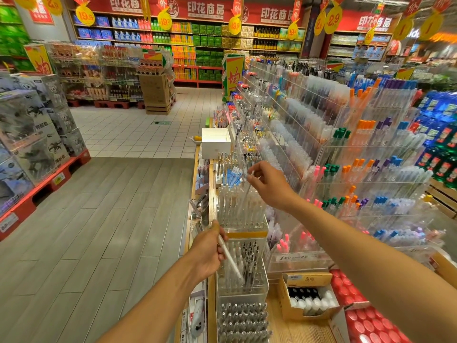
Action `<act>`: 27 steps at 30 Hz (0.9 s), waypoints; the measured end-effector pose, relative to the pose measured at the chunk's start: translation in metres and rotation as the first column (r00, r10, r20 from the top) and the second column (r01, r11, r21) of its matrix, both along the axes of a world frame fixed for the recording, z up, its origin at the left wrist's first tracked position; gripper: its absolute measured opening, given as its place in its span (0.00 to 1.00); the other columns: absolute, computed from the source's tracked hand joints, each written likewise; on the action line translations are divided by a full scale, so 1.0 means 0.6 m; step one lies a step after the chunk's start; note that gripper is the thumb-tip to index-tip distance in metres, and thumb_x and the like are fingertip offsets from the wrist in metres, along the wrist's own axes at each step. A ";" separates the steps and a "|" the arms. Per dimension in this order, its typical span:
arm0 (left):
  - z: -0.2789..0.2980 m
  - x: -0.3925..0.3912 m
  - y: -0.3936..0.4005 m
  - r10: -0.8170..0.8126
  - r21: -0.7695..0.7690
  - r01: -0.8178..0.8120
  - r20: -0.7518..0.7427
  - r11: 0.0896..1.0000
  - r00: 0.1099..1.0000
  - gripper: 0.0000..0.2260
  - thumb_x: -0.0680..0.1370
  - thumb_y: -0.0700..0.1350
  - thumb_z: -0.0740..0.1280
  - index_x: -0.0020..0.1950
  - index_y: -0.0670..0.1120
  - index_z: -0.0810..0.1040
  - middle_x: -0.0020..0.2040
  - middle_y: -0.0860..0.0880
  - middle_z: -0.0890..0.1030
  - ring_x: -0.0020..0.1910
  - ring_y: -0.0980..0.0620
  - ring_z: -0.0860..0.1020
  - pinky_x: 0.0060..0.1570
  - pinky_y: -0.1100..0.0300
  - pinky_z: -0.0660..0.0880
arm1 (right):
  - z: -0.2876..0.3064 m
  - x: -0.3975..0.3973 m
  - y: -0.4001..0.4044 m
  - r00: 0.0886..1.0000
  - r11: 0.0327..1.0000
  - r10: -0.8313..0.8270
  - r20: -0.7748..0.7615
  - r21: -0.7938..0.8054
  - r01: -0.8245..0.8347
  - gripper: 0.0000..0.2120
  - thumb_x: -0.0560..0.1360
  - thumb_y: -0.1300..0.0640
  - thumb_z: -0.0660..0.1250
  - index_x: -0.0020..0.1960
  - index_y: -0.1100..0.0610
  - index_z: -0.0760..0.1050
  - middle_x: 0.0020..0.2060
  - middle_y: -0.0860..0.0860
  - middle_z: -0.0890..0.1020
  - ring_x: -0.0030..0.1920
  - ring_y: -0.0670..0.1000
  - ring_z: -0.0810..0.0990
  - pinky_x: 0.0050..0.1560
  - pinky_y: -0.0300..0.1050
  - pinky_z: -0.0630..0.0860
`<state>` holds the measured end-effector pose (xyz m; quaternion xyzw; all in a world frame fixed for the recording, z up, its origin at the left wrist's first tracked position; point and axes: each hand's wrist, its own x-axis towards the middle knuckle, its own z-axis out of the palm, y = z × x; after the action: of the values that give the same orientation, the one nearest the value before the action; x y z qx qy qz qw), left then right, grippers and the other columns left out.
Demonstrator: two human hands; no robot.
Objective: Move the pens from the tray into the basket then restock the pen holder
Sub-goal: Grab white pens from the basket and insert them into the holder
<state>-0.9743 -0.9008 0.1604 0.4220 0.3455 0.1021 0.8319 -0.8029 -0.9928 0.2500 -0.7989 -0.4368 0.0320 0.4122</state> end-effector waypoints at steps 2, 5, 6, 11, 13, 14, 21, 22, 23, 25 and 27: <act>0.003 -0.001 0.004 0.004 -0.021 -0.003 0.035 1.000 0.999 0.15 0.85 0.49 0.58 0.43 0.41 0.71 0.32 0.47 0.71 0.24 0.56 0.64 0.20 0.63 0.62 | -0.013 0.005 0.000 0.995 0.999 0.020 0.094 -0.037 -0.016 0.03 0.80 0.55 0.63 0.52 0.52 0.70 0.39 0.43 0.73 0.37 0.42 0.71 0.35 0.36 0.65; 0.006 0.001 0.012 0.026 0.034 -0.027 0.044 0.999 0.999 0.13 0.84 0.49 0.59 0.46 0.40 0.70 0.31 0.47 0.69 0.26 0.55 0.66 0.21 0.64 0.67 | -0.034 0.009 0.001 0.983 0.993 0.046 0.177 -0.117 -0.026 0.02 0.80 0.55 0.62 0.52 0.50 0.69 0.40 0.42 0.73 0.38 0.41 0.71 0.34 0.35 0.63; 0.007 0.001 0.015 0.034 0.064 -0.037 0.052 0.997 0.998 0.13 0.84 0.48 0.59 0.47 0.40 0.70 0.31 0.47 0.68 0.27 0.54 0.67 0.23 0.63 0.70 | -0.040 0.009 0.002 0.980 0.990 0.053 0.191 -0.137 -0.027 0.02 0.81 0.54 0.62 0.52 0.51 0.70 0.41 0.43 0.74 0.38 0.41 0.71 0.34 0.35 0.64; 0.017 0.013 0.036 0.108 0.279 -0.127 0.083 0.952 0.991 0.08 0.85 0.44 0.56 0.51 0.41 0.70 0.37 0.45 0.70 0.33 0.53 0.71 0.37 0.59 0.77 | -0.048 0.006 0.005 0.978 0.994 0.039 0.206 -0.107 -0.017 0.06 0.80 0.54 0.63 0.56 0.54 0.73 0.40 0.42 0.73 0.39 0.41 0.72 0.35 0.34 0.64; 0.021 0.017 0.049 0.136 0.344 -0.158 0.089 0.926 0.987 0.07 0.85 0.44 0.56 0.54 0.40 0.70 0.38 0.45 0.70 0.34 0.53 0.72 0.40 0.58 0.77 | -0.045 0.007 0.006 0.977 0.996 0.035 0.211 -0.088 -0.017 0.07 0.81 0.54 0.62 0.56 0.55 0.73 0.39 0.40 0.72 0.38 0.40 0.71 0.35 0.33 0.63; 0.023 0.018 0.055 0.148 0.363 -0.175 0.101 0.915 0.984 0.07 0.85 0.43 0.56 0.55 0.41 0.69 0.39 0.45 0.70 0.35 0.53 0.72 0.40 0.58 0.77 | -0.044 0.007 0.006 0.975 0.996 0.034 0.218 -0.082 -0.016 0.07 0.81 0.54 0.62 0.56 0.55 0.73 0.39 0.41 0.72 0.38 0.40 0.71 0.35 0.32 0.63; 0.035 0.026 0.065 0.174 0.596 -0.206 0.112 0.776 0.978 0.05 0.85 0.44 0.57 0.51 0.47 0.69 0.41 0.44 0.75 0.39 0.50 0.78 0.51 0.51 0.80 | -0.042 0.011 0.010 0.968 0.995 0.035 0.249 -0.096 -0.012 0.07 0.80 0.54 0.63 0.56 0.55 0.72 0.40 0.41 0.72 0.38 0.39 0.70 0.35 0.31 0.62; 0.038 0.027 0.063 0.161 0.634 -0.193 0.109 0.749 0.981 0.05 0.85 0.45 0.57 0.50 0.48 0.69 0.43 0.44 0.76 0.40 0.50 0.78 0.52 0.50 0.80 | -0.043 0.010 0.011 0.965 0.993 0.047 0.260 -0.116 -0.017 0.07 0.80 0.54 0.63 0.56 0.54 0.72 0.40 0.41 0.72 0.38 0.38 0.70 0.35 0.31 0.62; 0.040 0.028 0.061 0.144 0.669 -0.178 0.107 0.722 0.984 0.05 0.85 0.45 0.58 0.50 0.49 0.69 0.44 0.45 0.76 0.41 0.50 0.79 0.52 0.51 0.80 | -0.046 0.009 0.012 0.959 0.990 0.063 0.275 -0.140 -0.025 0.07 0.80 0.54 0.63 0.56 0.54 0.73 0.40 0.41 0.72 0.38 0.38 0.70 0.35 0.31 0.62; 0.042 0.032 0.059 0.106 0.718 -0.154 0.112 0.679 0.988 0.03 0.85 0.44 0.59 0.52 0.49 0.71 0.49 0.45 0.77 0.44 0.51 0.79 0.48 0.57 0.80 | -0.053 0.005 0.013 0.946 0.982 0.099 0.309 -0.182 -0.044 0.07 0.80 0.53 0.64 0.56 0.54 0.73 0.43 0.44 0.75 0.38 0.40 0.69 0.37 0.34 0.62; 0.044 0.037 0.058 0.071 0.762 -0.124 0.102 0.635 0.992 0.04 0.84 0.43 0.59 0.56 0.44 0.71 0.52 0.45 0.77 0.46 0.50 0.80 0.47 0.59 0.80 | -0.055 0.002 0.014 0.934 0.978 0.118 0.338 -0.204 -0.050 0.07 0.79 0.52 0.64 0.55 0.53 0.74 0.45 0.46 0.77 0.42 0.44 0.69 0.40 0.39 0.64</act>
<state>-0.9520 -0.8661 0.1869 0.7120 0.2658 0.2966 0.5783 -0.8014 -0.9844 0.2168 -0.8084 -0.5316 -0.0503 0.2475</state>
